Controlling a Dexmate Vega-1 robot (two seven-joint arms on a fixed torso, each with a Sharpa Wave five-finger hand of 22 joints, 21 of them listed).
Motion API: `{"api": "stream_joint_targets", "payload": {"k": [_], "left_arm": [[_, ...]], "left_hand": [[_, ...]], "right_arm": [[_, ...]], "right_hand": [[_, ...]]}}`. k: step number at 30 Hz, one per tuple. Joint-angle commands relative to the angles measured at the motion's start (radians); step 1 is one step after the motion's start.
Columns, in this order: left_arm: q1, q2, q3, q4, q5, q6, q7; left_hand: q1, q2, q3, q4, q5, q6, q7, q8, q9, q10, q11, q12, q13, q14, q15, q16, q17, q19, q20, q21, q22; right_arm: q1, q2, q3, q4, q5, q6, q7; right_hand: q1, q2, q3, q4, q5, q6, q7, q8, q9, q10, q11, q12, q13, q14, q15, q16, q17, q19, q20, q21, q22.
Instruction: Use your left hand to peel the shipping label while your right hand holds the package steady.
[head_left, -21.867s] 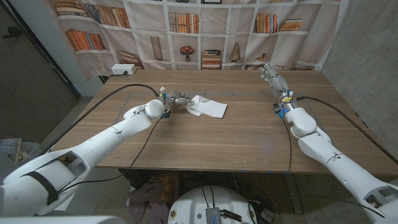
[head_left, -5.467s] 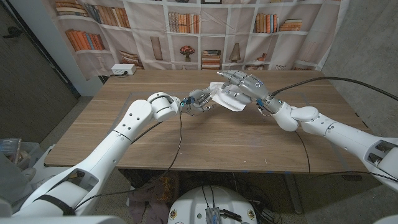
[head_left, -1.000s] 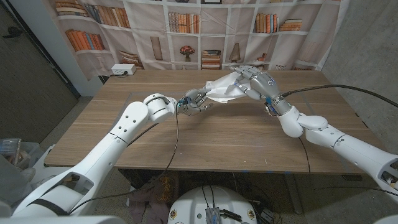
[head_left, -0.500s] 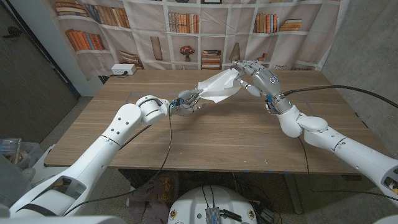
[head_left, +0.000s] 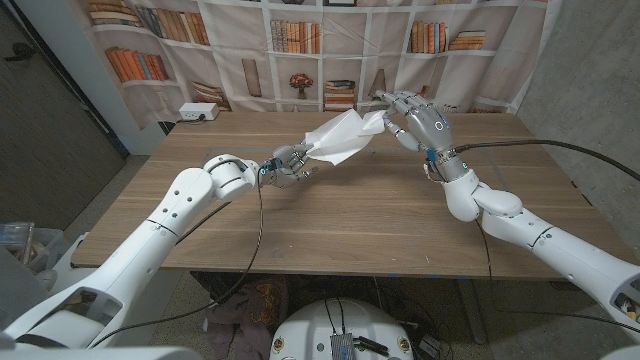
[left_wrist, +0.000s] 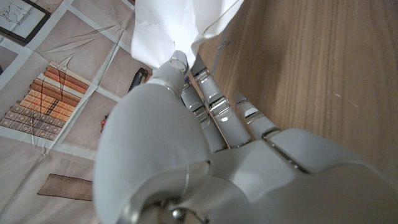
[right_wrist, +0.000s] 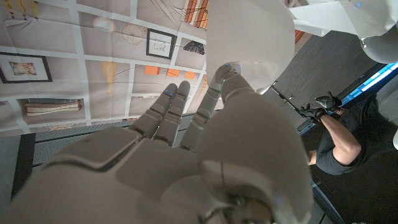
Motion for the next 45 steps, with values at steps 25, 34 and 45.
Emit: {"api": "stream_joint_targets", "payload": {"k": [25,34,45], "left_arm": [[0.153,0.027,-0.157,-0.014,0.036,-0.158,-0.103],[0.157,0.037,-0.161,-0.045,0.033,-0.144,-0.077],[0.144,-0.004,-0.137,-0.024,0.047,-0.171,-0.083]], "left_hand": [[0.001,-0.008,0.010,-0.001,0.000,0.018,-0.005,-0.002,0.001,0.009,0.000,0.007,0.003,0.011,-0.002,0.006,0.007,-0.011,-0.004,-0.002,0.002],[0.001,-0.008,0.012,-0.002,0.000,0.019,-0.009,-0.003,0.001,0.009,0.000,0.007,0.004,0.011,-0.004,0.005,0.007,-0.013,-0.007,-0.002,0.002],[-0.001,-0.008,0.013,0.000,0.000,0.020,-0.011,-0.003,0.001,0.008,0.000,0.006,0.004,0.009,-0.002,0.004,0.008,-0.014,-0.008,-0.002,0.002]], "right_arm": [[-0.067,0.008,0.064,-0.094,0.051,-0.170,-0.019],[-0.055,0.023,0.064,-0.078,0.065,-0.149,-0.029],[-0.026,0.016,0.063,-0.048,0.077,-0.108,-0.016]], "right_hand": [[0.006,0.009,-0.006,-0.004,-0.001,0.023,-0.014,0.004,0.003,0.032,-0.029,0.062,0.013,0.023,-0.195,0.008,0.007,0.008,-0.091,0.014,0.002],[0.006,0.008,-0.007,-0.004,-0.002,0.029,-0.017,0.005,0.004,0.031,-0.030,0.063,0.015,0.027,-0.195,0.008,0.007,0.011,-0.089,0.016,0.002],[0.006,0.006,-0.009,-0.005,-0.004,0.038,-0.018,0.006,0.004,0.031,-0.030,0.065,0.015,0.032,-0.195,0.009,0.008,0.012,-0.086,0.017,0.001]]}}
